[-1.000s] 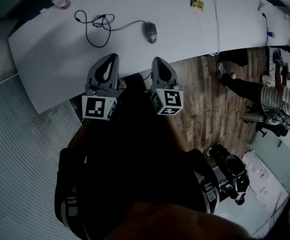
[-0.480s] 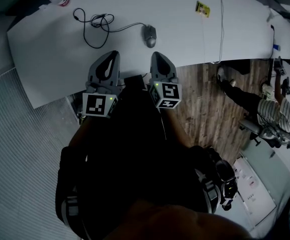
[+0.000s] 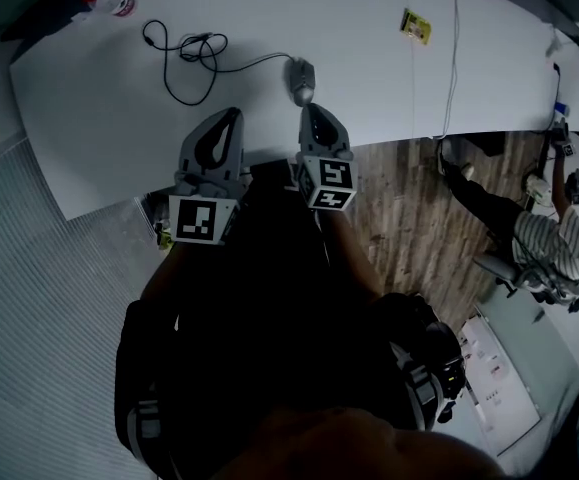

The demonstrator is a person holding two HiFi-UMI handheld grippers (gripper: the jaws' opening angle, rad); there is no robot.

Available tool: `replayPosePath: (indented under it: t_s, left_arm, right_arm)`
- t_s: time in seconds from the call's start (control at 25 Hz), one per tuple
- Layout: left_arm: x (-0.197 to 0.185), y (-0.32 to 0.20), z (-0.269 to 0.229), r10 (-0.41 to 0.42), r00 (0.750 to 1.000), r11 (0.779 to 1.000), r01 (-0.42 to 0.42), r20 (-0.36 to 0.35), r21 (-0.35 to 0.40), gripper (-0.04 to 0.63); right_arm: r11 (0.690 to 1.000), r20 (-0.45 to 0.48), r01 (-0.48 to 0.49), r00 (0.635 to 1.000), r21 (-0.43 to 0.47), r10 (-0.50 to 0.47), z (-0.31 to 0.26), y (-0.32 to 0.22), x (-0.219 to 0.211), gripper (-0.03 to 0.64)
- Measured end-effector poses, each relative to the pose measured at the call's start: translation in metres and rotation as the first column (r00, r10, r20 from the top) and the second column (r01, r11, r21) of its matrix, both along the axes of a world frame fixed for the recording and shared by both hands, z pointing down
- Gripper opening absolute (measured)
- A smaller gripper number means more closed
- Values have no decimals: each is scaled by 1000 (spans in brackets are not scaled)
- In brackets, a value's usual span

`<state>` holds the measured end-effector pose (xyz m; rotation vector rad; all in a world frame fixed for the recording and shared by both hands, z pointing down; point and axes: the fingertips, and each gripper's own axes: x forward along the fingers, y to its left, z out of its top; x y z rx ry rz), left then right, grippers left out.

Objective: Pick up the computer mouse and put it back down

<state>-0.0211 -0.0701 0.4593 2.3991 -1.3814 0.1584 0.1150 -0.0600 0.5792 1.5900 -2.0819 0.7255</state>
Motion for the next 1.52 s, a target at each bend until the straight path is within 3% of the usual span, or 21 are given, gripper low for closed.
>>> replayPosePath:
  t_s: [0.48, 1.08, 1.52]
  left_arm:
    - [9, -21, 21, -17, 1000, 998, 16, -18, -54, 12]
    - [5, -47, 49, -32, 999, 996, 31, -14, -86, 12]
    - [3, -53, 64, -32, 999, 993, 29, -22, -110, 12]
  right_arm:
    - [986, -49, 2, 999, -165, -10, 75, -13, 13, 78]
    - [948, -97, -9, 995, -317, -22, 149, -32, 20, 261]
    - [916, -122, -25, 992, -400, -26, 188, -41, 20, 288]
